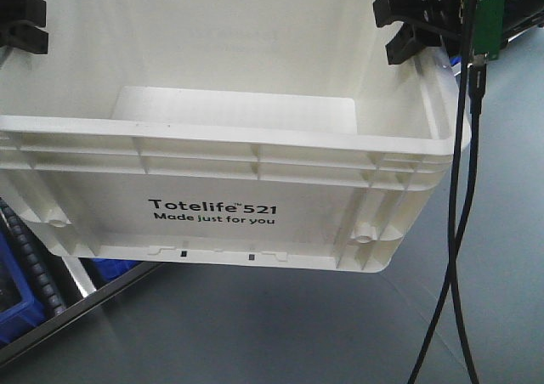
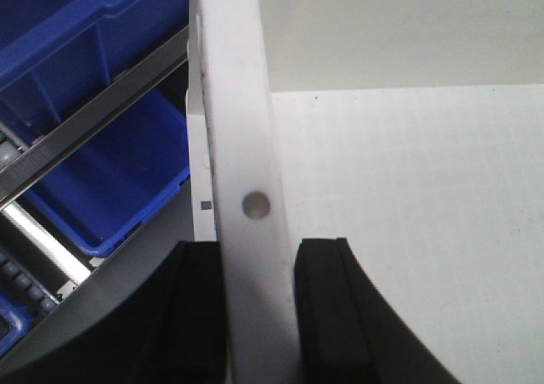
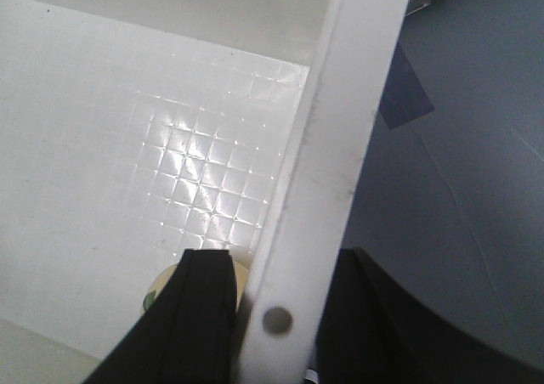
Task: Place moving items into box and shelve
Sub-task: 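Carry the tote with both grippers alongside the rack of blue bins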
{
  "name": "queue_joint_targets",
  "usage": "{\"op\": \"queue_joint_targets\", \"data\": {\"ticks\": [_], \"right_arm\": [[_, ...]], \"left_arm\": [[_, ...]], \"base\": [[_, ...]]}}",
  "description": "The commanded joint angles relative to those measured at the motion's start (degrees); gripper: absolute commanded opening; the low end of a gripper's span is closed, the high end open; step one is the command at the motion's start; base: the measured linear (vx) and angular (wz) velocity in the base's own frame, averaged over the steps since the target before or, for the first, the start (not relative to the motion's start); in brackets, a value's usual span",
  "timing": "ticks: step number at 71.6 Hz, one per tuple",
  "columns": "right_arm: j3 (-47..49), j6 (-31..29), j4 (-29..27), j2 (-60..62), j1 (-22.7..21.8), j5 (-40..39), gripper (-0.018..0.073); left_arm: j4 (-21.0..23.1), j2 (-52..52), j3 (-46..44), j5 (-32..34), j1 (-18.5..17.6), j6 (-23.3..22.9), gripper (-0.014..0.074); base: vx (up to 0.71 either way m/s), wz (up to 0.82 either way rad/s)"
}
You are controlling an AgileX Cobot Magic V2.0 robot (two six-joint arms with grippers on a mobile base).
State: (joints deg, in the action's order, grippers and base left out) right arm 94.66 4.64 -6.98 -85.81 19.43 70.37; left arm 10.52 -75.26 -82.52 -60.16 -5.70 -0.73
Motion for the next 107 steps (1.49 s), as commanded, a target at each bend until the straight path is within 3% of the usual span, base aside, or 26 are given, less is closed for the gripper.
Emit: {"op": "queue_joint_targets", "data": {"ticks": [1,107], "right_arm": [[2.8,-2.3,-4.1,3.1,0.2,-6.1,-0.0012],[2.8,-2.5,-4.1,3.1,0.2,-6.1,-0.0012]], "left_arm": [[3.3,2.5,-2.6,7.4,-0.3,0.1,-0.0017],[3.3,2.5,-2.6,7.4,-0.3,0.1,-0.0017]], "base": [[-0.08,0.33],[-0.03,0.37]]}}
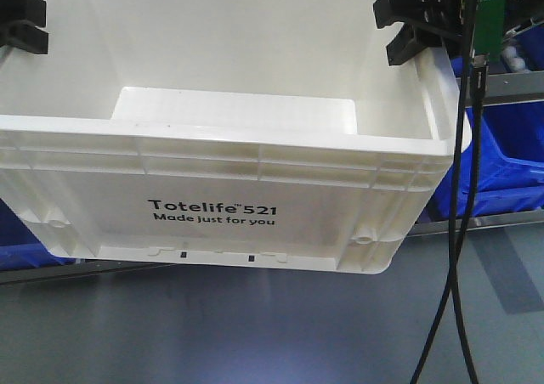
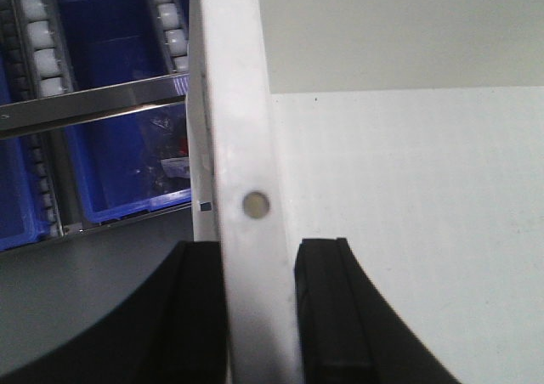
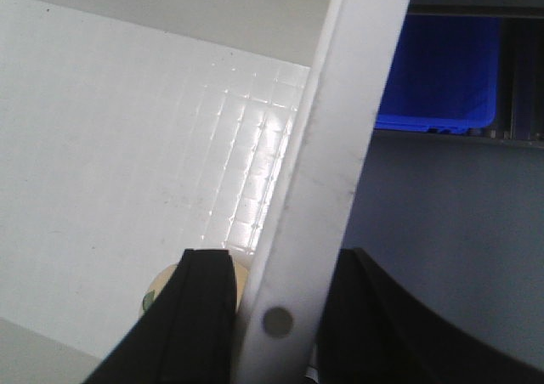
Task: Place moving items into box and shelve
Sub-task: 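Carry the tote with both grippers alongside the rack of blue bins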
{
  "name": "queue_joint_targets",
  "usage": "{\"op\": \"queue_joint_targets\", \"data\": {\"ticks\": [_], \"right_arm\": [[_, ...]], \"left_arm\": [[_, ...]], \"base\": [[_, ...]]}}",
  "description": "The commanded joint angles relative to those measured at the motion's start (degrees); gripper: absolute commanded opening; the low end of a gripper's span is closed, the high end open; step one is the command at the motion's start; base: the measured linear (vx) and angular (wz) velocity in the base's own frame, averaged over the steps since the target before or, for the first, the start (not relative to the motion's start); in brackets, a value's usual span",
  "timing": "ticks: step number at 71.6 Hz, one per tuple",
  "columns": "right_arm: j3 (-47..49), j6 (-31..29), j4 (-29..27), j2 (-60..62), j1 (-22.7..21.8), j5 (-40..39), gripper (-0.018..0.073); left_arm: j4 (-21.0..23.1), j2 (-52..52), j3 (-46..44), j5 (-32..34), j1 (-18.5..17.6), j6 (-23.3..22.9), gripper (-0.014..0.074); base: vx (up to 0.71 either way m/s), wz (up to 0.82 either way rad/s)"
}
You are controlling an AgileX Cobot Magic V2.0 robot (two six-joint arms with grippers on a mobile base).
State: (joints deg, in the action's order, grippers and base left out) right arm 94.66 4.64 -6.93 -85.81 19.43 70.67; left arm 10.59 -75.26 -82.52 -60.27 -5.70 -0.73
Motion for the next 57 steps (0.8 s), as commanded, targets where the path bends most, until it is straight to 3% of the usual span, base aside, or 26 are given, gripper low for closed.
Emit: {"op": "queue_joint_targets", "data": {"ticks": [1,31,57], "right_arm": [[2.8,-2.5,-4.2,3.1,0.2,-6.4,-0.0012],[2.8,-2.5,-4.1,3.1,0.2,-6.4,-0.0012],[2.8,-2.8,-4.1,3.1,0.2,-6.4,-0.0012]], "left_arm": [[3.3,2.5,-2.6,7.5,-0.3,0.1,-0.0017],[3.3,2.5,-2.6,7.5,-0.3,0.1,-0.0017],[3.3,2.5,-2.6,7.5,-0.3,0.1,-0.0017]], "base": [[0.12,0.37],[0.16,0.31],[0.24,0.1]]}}
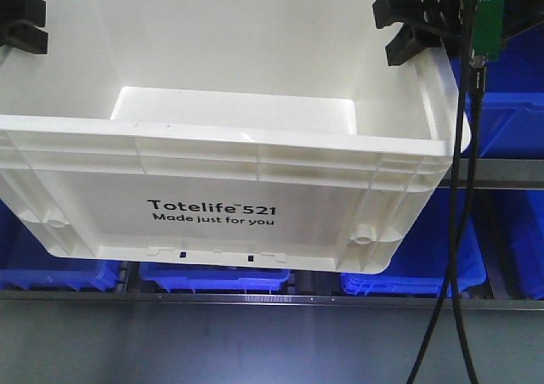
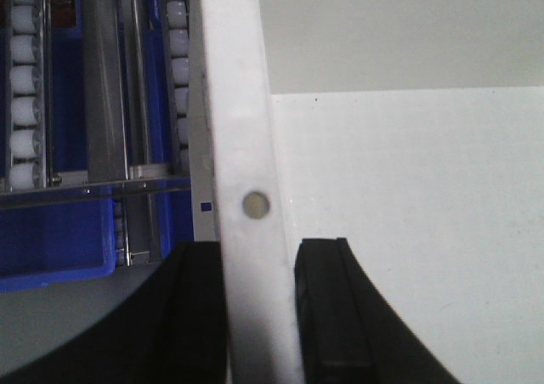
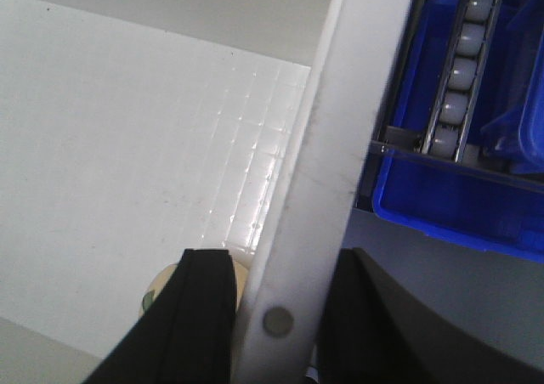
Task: Place moving items into box and shelve
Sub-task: 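Carry the tote with both grippers alongside the rack of blue bins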
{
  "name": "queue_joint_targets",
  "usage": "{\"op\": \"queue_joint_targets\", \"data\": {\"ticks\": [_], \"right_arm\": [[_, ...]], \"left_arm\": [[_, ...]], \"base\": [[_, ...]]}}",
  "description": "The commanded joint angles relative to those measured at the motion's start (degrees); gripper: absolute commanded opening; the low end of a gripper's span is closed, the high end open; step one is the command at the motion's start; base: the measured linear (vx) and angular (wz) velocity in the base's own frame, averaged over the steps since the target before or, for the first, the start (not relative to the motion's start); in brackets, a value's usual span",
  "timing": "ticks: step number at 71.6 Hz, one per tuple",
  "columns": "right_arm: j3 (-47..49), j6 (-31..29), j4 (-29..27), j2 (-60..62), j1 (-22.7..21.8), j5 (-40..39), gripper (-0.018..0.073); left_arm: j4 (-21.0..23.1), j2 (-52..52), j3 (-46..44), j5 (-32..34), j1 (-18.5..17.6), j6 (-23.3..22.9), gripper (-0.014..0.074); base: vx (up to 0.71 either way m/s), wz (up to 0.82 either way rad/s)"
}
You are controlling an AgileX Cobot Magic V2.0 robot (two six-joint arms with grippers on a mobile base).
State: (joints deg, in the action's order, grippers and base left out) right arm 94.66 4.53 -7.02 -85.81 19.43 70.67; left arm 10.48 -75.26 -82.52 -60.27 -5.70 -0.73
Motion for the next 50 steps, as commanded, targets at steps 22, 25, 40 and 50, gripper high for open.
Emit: {"op": "queue_joint_targets", "data": {"ticks": [22,25,40,50], "right_arm": [[2.8,-2.7,-4.0,3.1,0.2,-6.4,-0.0012],[2.8,-2.7,-4.0,3.1,0.2,-6.4,-0.0012],[2.8,-2.7,-4.0,3.1,0.2,-6.4,-0.0012],[2.8,-2.7,-4.0,3.1,0.2,-6.4,-0.0012]], "left_arm": [[3.4,2.5,-2.6,7.5,-0.3,0.1,-0.0017],[3.4,2.5,-2.6,7.5,-0.3,0.1,-0.0017],[3.4,2.5,-2.6,7.5,-0.3,0.1,-0.0017],[3.4,2.5,-2.6,7.5,-0.3,0.1,-0.0017]], "base": [[0.25,-0.01],[0.21,-0.03],[0.17,-0.02],[0.12,-0.01]]}}
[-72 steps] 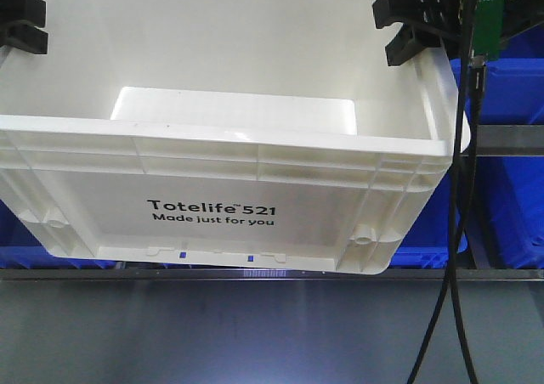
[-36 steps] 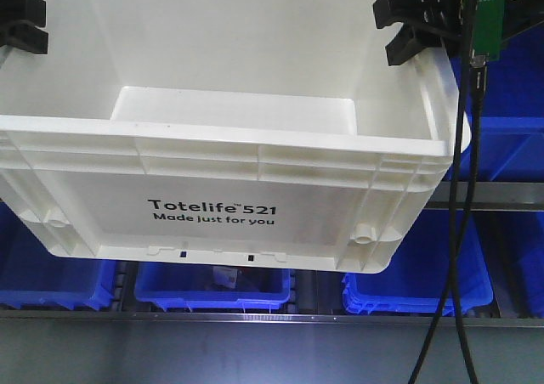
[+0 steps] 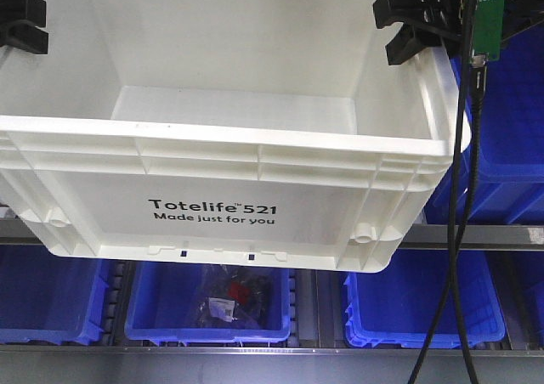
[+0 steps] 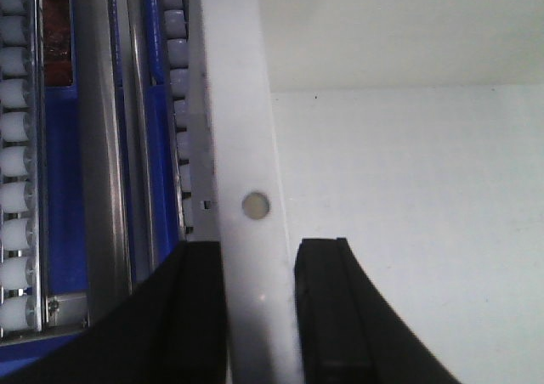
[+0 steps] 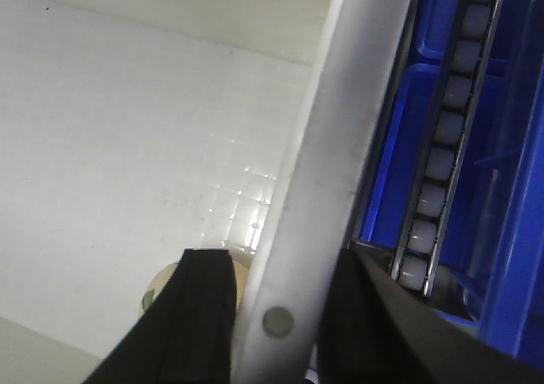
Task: Place moving items into box and shelve
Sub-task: 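Extend both arms to move the tote over the rack's roller shelf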
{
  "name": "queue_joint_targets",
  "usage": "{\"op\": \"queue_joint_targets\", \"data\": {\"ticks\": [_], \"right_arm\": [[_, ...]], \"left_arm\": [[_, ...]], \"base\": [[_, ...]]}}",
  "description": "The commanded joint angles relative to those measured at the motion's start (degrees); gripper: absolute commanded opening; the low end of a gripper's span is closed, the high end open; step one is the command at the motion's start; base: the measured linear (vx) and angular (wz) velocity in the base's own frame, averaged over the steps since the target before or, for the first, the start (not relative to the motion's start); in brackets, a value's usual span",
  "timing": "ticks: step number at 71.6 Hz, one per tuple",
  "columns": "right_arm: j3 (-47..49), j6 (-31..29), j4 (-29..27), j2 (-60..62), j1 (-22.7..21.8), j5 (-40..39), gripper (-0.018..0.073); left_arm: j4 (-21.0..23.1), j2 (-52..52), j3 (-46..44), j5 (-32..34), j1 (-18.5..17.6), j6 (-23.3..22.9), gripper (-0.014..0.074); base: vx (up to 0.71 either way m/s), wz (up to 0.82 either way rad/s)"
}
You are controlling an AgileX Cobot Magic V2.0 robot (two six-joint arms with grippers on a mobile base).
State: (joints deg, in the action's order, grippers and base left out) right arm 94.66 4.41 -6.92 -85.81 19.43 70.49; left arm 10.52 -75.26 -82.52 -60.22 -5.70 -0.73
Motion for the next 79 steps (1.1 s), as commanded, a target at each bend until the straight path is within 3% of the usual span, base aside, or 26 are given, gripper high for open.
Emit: {"op": "queue_joint_targets", "data": {"ticks": [1,79], "right_arm": [[2.8,-2.6,-4.1,3.1,0.2,-6.2,-0.0012],[2.8,-2.7,-4.5,3.1,0.2,-7.2,-0.0012]], "left_arm": [[3.3,2.5,-2.6,7.5,-0.3,0.1,-0.0017],[3.3,2.5,-2.6,7.5,-0.3,0.1,-0.0017]], "base": [[0.1,-0.01],[0.02,0.0]]}}
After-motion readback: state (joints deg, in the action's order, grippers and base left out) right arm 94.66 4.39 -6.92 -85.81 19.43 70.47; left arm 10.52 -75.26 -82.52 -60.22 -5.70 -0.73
